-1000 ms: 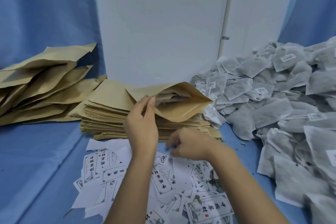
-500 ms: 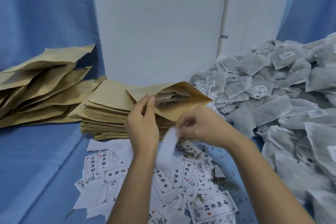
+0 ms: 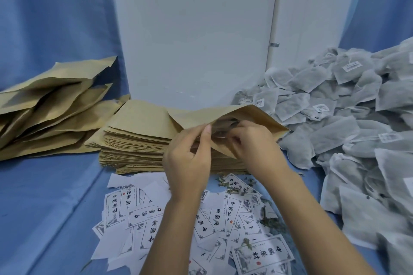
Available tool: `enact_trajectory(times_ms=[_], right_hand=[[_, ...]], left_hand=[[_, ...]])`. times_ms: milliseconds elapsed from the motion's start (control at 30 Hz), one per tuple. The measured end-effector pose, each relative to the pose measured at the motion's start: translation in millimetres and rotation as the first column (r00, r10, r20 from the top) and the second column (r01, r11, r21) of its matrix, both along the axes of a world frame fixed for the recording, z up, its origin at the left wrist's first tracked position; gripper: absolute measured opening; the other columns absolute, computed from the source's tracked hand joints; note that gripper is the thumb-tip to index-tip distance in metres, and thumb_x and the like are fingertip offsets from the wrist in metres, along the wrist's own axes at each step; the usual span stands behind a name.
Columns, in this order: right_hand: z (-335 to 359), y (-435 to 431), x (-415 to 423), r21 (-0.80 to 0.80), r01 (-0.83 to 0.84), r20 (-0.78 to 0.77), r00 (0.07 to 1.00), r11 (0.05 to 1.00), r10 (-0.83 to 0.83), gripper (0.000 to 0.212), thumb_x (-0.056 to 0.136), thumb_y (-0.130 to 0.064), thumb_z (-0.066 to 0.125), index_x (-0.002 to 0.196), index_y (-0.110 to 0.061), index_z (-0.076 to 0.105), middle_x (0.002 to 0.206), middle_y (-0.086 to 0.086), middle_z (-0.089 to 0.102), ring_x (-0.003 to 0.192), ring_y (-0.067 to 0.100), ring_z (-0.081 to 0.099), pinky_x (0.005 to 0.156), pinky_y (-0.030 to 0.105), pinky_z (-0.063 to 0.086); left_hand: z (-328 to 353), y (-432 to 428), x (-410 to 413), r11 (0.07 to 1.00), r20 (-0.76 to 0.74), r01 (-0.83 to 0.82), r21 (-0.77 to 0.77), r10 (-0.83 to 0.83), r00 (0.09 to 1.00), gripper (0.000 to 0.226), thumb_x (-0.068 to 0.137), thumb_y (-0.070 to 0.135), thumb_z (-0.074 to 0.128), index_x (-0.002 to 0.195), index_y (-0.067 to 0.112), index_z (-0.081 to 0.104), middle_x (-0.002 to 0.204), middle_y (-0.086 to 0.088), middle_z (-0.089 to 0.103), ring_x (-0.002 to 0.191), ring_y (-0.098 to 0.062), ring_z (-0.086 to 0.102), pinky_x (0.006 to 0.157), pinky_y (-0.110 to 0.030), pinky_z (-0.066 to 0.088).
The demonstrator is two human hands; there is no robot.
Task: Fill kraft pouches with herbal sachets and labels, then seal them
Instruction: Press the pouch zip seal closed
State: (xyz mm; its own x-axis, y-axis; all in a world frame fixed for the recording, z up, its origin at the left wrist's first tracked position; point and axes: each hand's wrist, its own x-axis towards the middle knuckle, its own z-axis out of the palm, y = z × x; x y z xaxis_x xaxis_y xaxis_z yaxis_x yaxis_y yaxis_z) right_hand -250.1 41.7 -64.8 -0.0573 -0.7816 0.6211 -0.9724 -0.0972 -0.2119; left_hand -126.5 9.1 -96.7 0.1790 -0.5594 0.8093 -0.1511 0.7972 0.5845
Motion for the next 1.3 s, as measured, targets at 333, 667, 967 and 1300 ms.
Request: enact_trajectory(times_ms=[333, 667, 967, 1300], right_hand=[[-1.7, -3.4, 0.4, 0.131, 0.109, 0.029, 0.993, 0.985, -0.114, 0.02, 0.088, -0.012, 0.057, 0.093, -0.016, 0.076, 0.084, 0.012, 0.07, 0.078, 0.029, 0.06, 0.07, 0.038, 0.052], [10.1, 4.7, 23.1, 0.022, 0.001, 0.51, 0.86, 1.0, -0.013, 0.034, 0.085, -0.031, 0.05, 0.063, -0.013, 0.068, 0.055, 0.003, 0.063, 0.053, 0.016, 0.055, 0.052, 0.028, 0.042], [-36.1, -12.9, 34.4, 0.185, -0.521, 0.976, 0.195, 0.833, -0.095, 0.054, 0.079, -0.071, 0.05, 0.069, -0.018, 0.05, 0.054, -0.004, 0.042, 0.042, 0.01, 0.034, 0.04, 0.02, 0.022], [-41.1, -20.8, 36.5, -0.026, -0.319, 0.979, -0.198, 0.947, -0.04, 0.04, 0.084, -0.035, 0.056, 0.054, -0.017, 0.036, 0.044, -0.002, 0.031, 0.033, 0.008, 0.016, 0.031, 0.018, 0.015]], left_hand=[[-5.8, -4.4, -0.4, 0.926, 0.011, -0.162, -0.341, 0.177, 0.984, 0.021, 0.088, 0.008, 0.057, 0.074, -0.003, 0.069, 0.066, -0.005, 0.064, 0.059, -0.017, 0.052, 0.06, -0.02, 0.039], [0.0, -12.4, -6.7, 0.914, -0.05, 0.07, 0.4, -0.055, 0.997, 0.021, 0.093, 0.028, 0.059, 0.107, 0.02, 0.072, 0.135, 0.002, 0.052, 0.112, 0.008, 0.042, 0.078, 0.01, 0.023], [3.5, -22.3, -4.9, 0.619, -0.485, 0.45, 0.644, -0.125, 0.866, 0.015, 0.089, 0.014, 0.064, 0.102, 0.01, 0.057, 0.072, -0.002, 0.063, 0.049, -0.004, 0.058, 0.051, -0.017, 0.047], [9.6, -17.4, -1.0, 0.182, -0.416, 0.592, 0.785, -0.553, 0.722, 0.032, 0.093, 0.015, 0.047, 0.063, 0.003, 0.051, 0.037, 0.005, 0.032, 0.03, -0.005, 0.025, 0.03, -0.014, 0.015]])
